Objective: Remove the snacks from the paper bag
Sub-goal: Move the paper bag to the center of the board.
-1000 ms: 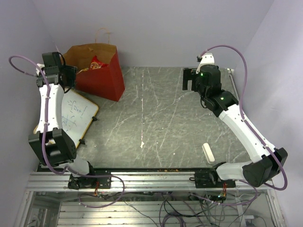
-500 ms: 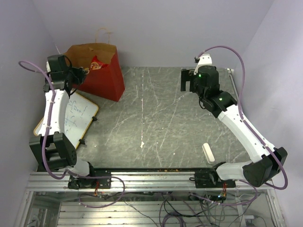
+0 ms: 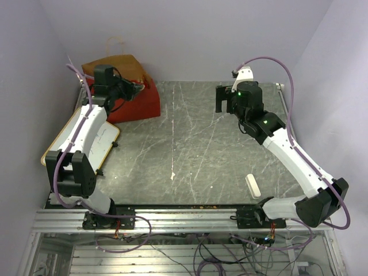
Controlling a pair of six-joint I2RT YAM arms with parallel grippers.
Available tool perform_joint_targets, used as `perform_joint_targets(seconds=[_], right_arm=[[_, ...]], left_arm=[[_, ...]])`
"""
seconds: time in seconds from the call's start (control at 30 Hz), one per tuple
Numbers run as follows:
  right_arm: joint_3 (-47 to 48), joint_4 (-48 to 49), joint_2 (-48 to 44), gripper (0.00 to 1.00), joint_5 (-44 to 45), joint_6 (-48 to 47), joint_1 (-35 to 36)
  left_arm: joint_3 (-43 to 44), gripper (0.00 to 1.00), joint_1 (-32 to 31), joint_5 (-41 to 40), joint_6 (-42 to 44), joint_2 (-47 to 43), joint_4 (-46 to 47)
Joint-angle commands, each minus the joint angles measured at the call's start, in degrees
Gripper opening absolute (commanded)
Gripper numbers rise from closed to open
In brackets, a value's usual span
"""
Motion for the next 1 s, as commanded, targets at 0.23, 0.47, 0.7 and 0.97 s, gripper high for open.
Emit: perform_joint_targets(seconds=[0.23,0.47,0.7,0.97], right_arm=[[3.11,-1.67,1.94,1.0,-0.37,2.95,0.24],[5.82,-5.65,3.01,1.0,-1.99,6.39,0.24],[10.07,-9.8,5.14,1.0,-6.99,9.93,0.24],[12.57,-9.87,6.52,1.0,-15.66,14.11,0.33]], left_arm=[[1.45,0.11,-11.01,9.47,0.89,4.5,7.32],[1.67,0.11,-16.14,12.45,5.18,4.52,3.13],[-5.46,0.12,-19.94,11.3,4.98,-2.74,1.7],[-17.13,0.12,-20.64,9.29,5.24,-15.97,-3.91]])
